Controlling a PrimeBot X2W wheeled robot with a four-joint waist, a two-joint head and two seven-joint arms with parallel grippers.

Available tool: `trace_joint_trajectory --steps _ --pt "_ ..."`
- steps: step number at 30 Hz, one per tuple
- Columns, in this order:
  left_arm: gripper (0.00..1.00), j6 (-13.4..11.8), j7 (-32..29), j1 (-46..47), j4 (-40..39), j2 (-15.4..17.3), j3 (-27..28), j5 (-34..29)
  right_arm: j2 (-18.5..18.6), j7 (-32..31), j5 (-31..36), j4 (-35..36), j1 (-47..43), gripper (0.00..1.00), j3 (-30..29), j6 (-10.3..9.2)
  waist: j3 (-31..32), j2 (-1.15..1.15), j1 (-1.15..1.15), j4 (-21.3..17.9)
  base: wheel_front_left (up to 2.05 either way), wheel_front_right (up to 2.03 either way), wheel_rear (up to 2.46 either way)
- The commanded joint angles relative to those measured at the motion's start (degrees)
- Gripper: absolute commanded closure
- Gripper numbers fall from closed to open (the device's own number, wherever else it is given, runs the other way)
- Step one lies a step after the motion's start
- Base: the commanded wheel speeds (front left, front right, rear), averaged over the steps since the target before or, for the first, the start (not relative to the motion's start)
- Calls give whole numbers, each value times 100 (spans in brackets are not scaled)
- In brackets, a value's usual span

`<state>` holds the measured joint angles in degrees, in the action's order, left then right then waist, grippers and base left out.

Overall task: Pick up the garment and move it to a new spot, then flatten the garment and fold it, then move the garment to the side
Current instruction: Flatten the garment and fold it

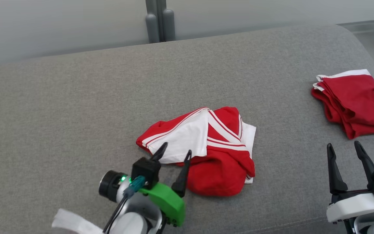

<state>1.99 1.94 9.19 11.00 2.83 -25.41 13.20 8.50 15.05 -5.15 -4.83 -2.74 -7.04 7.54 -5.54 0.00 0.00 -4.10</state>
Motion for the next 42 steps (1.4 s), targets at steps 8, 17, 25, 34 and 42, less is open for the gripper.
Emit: trace_joint_trajectory --steps 8,17,25,34,42 --pt "0 -510 -544 903 628 22 -1057 324 -103 17 -74 -22 186 0 66 -11 -333 0 0 -513 0 0 0" --pt "0 -721 -338 1161 1310 57 -948 434 -151 17 -55 -51 213 0 29 -11 -384 0 0 -679 0 0 0" --pt "100 -555 -109 1228 1054 59 -668 932 -159 16 -41 -41 191 0 -5 -10 -339 0 0 -610 0 0 0" --pt "100 -411 -707 1465 -94 255 127 2104 -181 17 -26 -44 193 0 0 -10 -276 0 0 -540 0 0 0" --pt "100 -598 -1961 3459 -632 1508 1022 2001 -111 17 -1 -72 186 0 14 -10 -89 0 0 -512 0 0 0"
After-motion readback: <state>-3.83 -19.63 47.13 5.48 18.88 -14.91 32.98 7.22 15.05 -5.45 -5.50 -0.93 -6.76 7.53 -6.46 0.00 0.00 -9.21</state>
